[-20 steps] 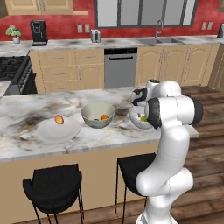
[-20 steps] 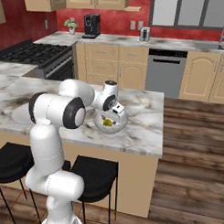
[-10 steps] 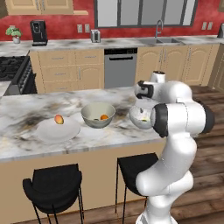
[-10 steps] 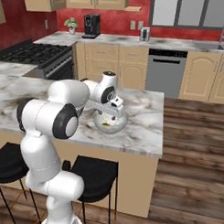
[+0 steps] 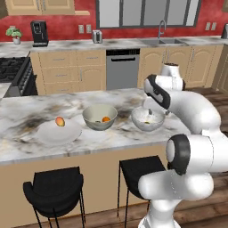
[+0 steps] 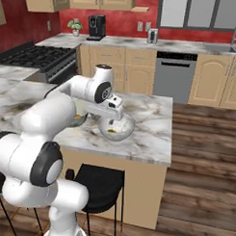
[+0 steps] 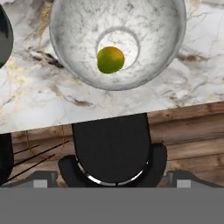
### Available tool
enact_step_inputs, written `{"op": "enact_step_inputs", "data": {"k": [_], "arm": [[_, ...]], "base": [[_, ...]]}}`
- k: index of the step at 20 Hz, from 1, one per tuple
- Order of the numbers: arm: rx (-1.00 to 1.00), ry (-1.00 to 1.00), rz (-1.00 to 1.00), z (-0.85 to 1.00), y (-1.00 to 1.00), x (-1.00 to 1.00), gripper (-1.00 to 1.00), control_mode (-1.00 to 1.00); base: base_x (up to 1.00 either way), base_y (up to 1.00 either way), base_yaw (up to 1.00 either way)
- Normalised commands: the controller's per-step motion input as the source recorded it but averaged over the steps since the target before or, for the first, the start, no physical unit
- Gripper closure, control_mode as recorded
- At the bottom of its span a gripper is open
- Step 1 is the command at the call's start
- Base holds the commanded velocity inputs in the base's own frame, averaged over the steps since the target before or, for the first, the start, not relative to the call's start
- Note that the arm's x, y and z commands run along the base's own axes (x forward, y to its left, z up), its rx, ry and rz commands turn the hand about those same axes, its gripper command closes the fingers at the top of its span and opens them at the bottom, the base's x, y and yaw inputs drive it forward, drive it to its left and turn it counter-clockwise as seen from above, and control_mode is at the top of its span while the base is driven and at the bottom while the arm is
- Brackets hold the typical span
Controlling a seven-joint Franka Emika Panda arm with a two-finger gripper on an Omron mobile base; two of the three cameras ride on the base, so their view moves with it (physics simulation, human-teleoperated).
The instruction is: Take the fruits from the plate on the dining counter and place two fruits in each bowl.
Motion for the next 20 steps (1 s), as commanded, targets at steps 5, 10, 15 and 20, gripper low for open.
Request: {"op": "enact_step_inputs", "data": {"k": [5,10,15,20], "arm": [[0.00,-0.04,0.03,0.20,0.00,-0.86,-1.00,-1.00],[0.00,-0.01,0.00,0.01,0.01,-0.38,-1.00,-1.00],[-0.02,0.00,0.00,0.00,0.23,-0.05,-1.00,1.00],[0.00,0.00,0.00,0.00,0.00,0.00,-1.00,1.00]], "base": [[0.00,0.00,0.00],[0.00,0.00,0.00],[-0.04,0.12,0.00],[-0.41,0.84,0.00]]}}
